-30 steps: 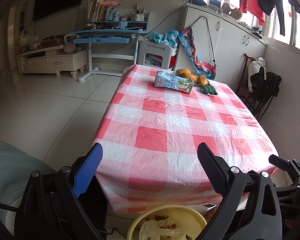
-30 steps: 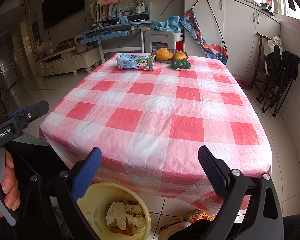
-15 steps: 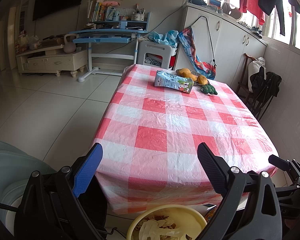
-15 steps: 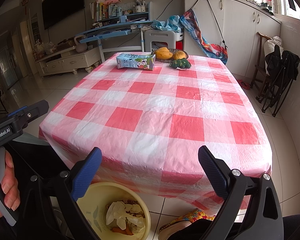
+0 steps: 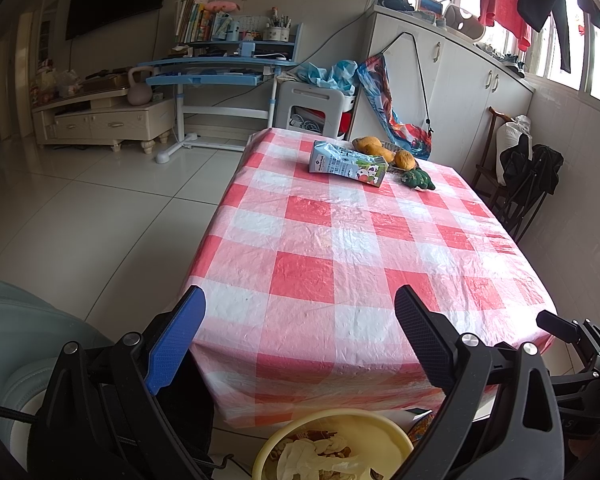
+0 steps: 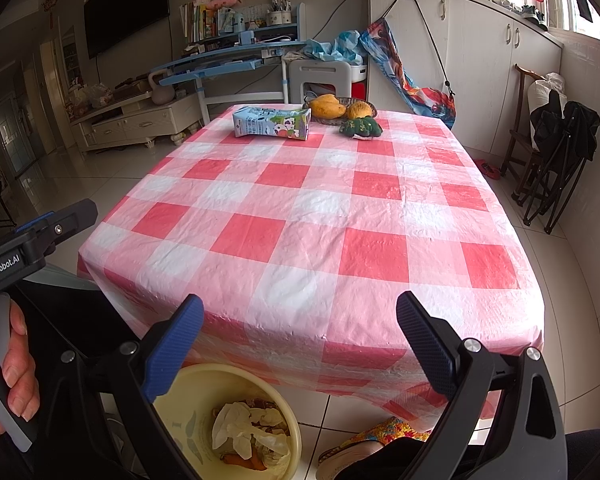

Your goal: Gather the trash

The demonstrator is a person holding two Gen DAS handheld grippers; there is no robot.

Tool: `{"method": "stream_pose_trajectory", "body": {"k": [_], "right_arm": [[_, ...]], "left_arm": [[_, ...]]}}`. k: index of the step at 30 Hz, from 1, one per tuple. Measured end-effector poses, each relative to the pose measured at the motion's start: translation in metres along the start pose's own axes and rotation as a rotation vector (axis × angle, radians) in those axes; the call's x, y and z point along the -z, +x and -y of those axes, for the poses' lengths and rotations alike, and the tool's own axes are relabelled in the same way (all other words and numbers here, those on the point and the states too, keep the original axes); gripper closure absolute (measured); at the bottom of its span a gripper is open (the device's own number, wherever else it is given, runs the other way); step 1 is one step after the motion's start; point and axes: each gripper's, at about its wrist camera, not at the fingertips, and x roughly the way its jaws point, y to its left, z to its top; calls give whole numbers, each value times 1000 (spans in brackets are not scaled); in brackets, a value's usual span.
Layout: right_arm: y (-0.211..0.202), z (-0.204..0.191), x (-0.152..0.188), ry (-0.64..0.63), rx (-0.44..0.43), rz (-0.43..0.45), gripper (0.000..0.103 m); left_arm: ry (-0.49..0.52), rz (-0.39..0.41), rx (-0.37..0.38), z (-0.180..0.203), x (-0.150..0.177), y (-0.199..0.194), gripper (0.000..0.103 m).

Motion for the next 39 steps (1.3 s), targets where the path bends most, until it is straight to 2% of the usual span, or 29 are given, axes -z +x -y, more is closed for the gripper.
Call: {"method": "stream_pose_trajectory", "body": {"k": [39], "right_arm": [[0,1,2,-1,1,1,10]], "left_arm": [[-2,-1,2,-1,-1,0,11]]}}
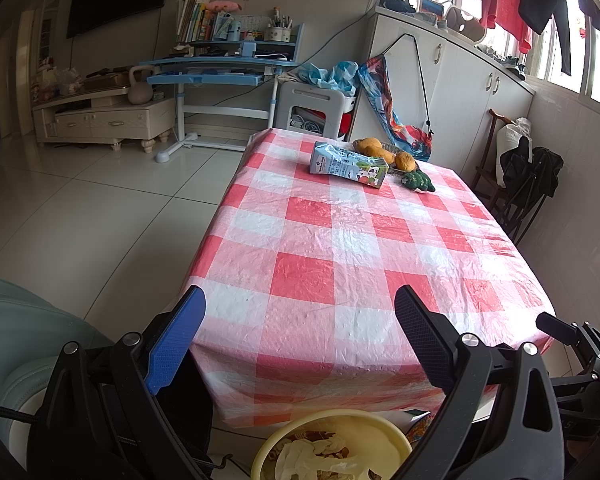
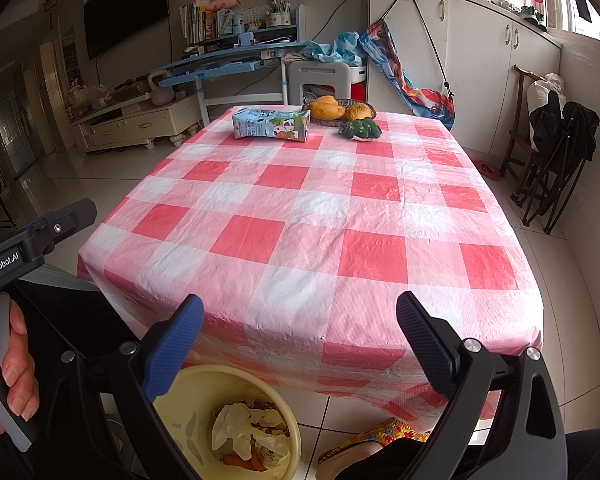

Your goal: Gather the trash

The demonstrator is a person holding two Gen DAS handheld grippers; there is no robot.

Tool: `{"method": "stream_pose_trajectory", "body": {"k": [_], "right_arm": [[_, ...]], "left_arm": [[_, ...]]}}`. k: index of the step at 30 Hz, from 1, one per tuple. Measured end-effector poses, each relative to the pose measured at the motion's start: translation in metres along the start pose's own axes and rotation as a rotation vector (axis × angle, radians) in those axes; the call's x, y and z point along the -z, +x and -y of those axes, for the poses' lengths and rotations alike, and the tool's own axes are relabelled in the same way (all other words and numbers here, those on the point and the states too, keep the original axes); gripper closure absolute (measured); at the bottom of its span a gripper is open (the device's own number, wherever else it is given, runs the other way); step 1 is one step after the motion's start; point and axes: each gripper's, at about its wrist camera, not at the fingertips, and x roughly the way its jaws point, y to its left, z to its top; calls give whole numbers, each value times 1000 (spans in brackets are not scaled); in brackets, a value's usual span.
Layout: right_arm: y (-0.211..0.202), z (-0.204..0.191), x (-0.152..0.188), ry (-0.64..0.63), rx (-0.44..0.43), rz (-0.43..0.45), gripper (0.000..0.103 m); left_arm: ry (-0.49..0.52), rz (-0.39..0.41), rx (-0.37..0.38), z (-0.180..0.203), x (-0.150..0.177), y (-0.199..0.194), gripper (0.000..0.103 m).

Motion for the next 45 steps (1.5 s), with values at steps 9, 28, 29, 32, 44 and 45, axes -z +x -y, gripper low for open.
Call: {"method": "stream_pose_trajectory", "body": {"k": [9,28,29,32,44,45], "right_arm": [[0,0,0,-1,0,0,10],[1,2,0,5,-6,-3,10],[1,4,0,13,-13,-4,10],[1,14,-11,53,-28,2,10],[34,61,-81,75,-39,14,10],[40,63,-86,78,-43,10,10]], "left_arm": [[0,1,0,0,0,0,11],[-14,0,10,-1,0,-1,11],[-22,0,14,0,1,-2,11],[-54,0,30,0,-1,-4,11],[-15,-20,70,28,-17,9,10],[-5,-21,71,33,-19,13,10]]}}
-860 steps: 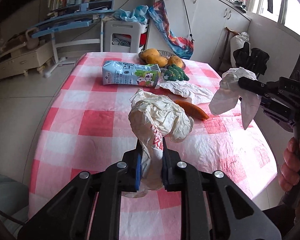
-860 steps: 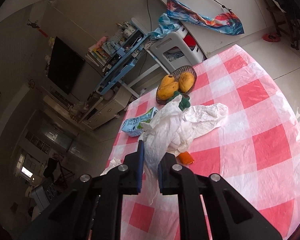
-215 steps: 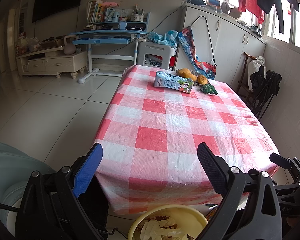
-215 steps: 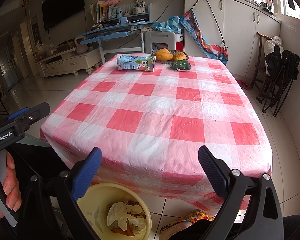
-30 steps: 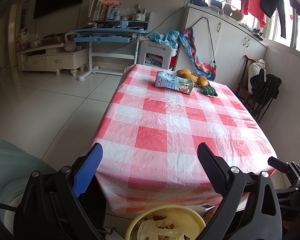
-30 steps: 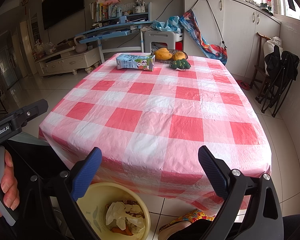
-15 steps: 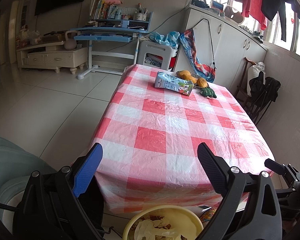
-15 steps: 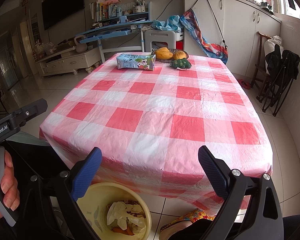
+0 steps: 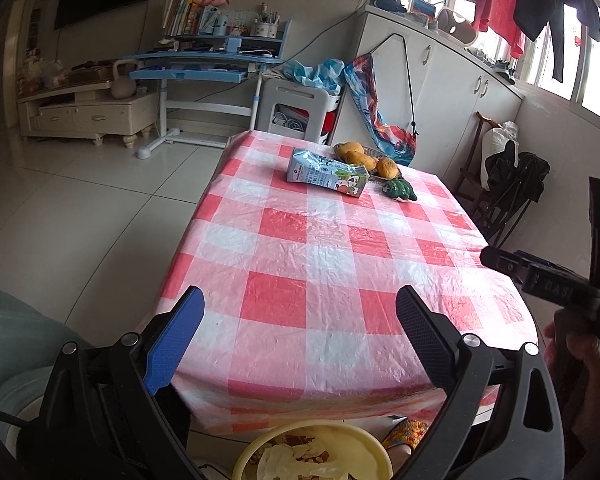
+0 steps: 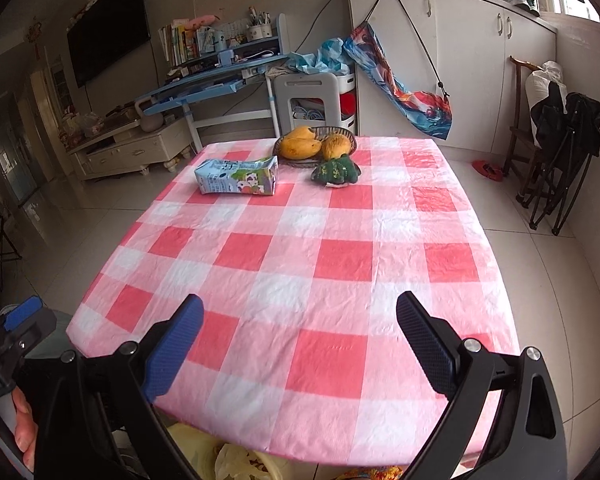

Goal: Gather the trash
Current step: 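Move the left gripper to the milk carton while the right reaches the green knitted toy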

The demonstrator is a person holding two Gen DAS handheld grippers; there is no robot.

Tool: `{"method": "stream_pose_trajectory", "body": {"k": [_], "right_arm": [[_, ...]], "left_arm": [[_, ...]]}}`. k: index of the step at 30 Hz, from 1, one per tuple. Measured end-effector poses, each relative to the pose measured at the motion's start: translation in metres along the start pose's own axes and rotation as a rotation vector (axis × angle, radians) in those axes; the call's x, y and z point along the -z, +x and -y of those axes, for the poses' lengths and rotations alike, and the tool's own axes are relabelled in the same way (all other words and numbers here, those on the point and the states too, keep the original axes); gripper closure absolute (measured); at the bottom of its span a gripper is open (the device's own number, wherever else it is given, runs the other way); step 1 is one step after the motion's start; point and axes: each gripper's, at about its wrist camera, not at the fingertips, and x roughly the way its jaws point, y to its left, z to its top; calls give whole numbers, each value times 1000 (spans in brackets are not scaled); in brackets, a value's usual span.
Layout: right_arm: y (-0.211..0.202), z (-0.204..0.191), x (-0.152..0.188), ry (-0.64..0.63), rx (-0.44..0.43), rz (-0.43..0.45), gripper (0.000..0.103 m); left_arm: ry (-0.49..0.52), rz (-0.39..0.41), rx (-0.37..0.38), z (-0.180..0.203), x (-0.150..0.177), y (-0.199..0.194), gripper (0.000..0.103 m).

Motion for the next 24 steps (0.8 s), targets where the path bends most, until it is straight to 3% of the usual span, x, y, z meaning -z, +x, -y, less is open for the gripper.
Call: {"method": "stream_pose_trajectory", "body": {"k": [4,12,14,18,21,24], "right_arm": [[29,6,-25,-9,-1,-16,10],[97,29,-68,1,23,-33,10],[104,24,-81,-5,-37,-9,10],[121,-20,-112,-202,-147,21,10],[147,-46,-138,-230,-243,-19,10],[183,-63,-160,-200,-328,-99,10]], "left_arm": [[74,-2,-7,12,-25,27,10],[96,-17,-22,13,-88,98,10],[54,-34,-15,7,-96,113,10],[-92,-43,-1,-18,-102,129,10],[-192,-46,12,-37,-105,132,10],[-228,-60,22,-48,-107,136,10]]}}
